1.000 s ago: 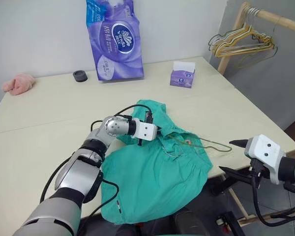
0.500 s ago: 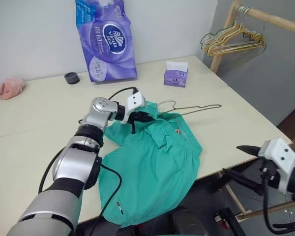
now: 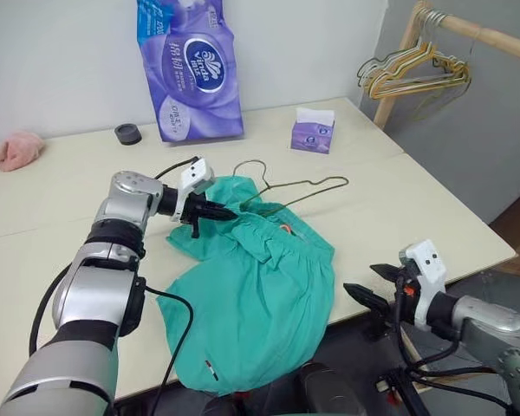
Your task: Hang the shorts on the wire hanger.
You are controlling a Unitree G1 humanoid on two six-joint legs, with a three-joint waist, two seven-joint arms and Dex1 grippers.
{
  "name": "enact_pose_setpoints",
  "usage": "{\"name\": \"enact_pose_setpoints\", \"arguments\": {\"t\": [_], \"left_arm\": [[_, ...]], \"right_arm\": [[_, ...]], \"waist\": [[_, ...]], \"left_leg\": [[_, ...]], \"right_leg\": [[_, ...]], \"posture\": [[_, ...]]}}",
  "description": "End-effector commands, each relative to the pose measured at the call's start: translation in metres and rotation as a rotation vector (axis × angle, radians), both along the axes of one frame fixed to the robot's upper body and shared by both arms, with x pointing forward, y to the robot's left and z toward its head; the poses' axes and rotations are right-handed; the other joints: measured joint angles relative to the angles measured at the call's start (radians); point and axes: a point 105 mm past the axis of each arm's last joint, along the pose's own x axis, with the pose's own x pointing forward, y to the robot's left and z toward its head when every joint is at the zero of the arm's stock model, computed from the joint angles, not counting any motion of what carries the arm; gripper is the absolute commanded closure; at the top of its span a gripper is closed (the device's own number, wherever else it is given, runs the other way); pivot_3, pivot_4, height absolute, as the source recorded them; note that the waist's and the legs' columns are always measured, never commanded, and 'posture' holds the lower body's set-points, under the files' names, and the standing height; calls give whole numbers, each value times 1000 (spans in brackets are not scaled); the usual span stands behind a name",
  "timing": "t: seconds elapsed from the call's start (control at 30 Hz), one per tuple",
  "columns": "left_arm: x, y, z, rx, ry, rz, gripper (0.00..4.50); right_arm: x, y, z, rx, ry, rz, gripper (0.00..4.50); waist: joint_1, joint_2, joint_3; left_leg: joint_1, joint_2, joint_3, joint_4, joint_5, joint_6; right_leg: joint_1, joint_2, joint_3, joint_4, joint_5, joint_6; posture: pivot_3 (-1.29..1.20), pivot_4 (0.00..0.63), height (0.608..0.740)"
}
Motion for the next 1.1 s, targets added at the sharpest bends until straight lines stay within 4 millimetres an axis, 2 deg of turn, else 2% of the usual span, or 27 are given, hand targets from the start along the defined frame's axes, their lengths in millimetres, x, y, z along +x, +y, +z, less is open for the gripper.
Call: {"name": "enact_pose_setpoints", "arguments": {"t": [0.03, 0.13, 0.27, 0.4, 0.5, 0.73, 0.87, 1.0, 1.1], "left_arm": [[-1, -1, 20, -51, -53, -8, 4476], [-2, -1, 21, -61, -51, 0, 4476], [-5, -2, 22, -63, -47, -2, 4476], [-8, -4, 22, -63, -35, -14, 4476], [-12, -5, 21, -62, -12, -35, 4500], [-17, -4, 30, -70, 36, -67, 4500], [-20, -5, 35, -63, 64, -97, 4500], [-35, 2, 24, 27, 94, -151, 4500], [-41, 8, 19, 78, 106, -177, 4500]], "right_arm": [[13, 14, 0, 55, -1, 13, 0], [24, 25, -4, 91, 19, 34, 0], [42, 28, -17, 66, 52, 20, 0], [50, 31, -16, 87, 72, 39, 0], [52, 31, -16, 72, 78, 52, 627], [58, 12, -14, -60, 8, 27, 3042], [62, -21, 8, -159, -86, -45, 4466], [58, -50, 28, -225, -139, -97, 4466], [55, -60, 40, -240, -168, -114, 4466]], "waist": [[5, 0, 0], [13, 0, 0], [26, 1, 0], [34, 1, 0], [38, 1, 0], [41, 1, 0], [44, 1, 0], [42, 2, 0], [41, 2, 0]], "left_leg": [[-2, 0, 0, 1, 0, 0], [-3, 0, 0, 1, 0, 0], [-3, 0, 0, 1, 0, 0], [-3, 0, 0, 1, 0, 0], [-3, 0, -1, 1, 0, 0], [-3, -1, 0, 1, 0, 0], [-4, 0, 0, 1, 0, 0], [-4, 0, 0, 1, 0, 0], [-3, 1, 0, 0, 0, 0]], "right_leg": [[-2, 0, 0, 0, 1, -1], [-3, 0, 0, 0, 1, -1], [-4, 0, -1, 0, 1, -1], [-4, 0, -1, 1, 1, -2], [-4, 0, -1, 1, 1, -2], [-4, 0, -1, 1, 1, -2], [-4, 0, -1, 1, 1, -2], [-4, 0, -1, 0, 1, -2], [-4, 0, 0, 0, 1, -2]], "posture": [[-224, 88, 740], [-220, 87, 740], [-211, 86, 740], [-208, 85, 740], [-209, 85, 740], [-218, 84, 740], [-227, 80, 740], [-238, 78, 740], [-241, 77, 740]]}}
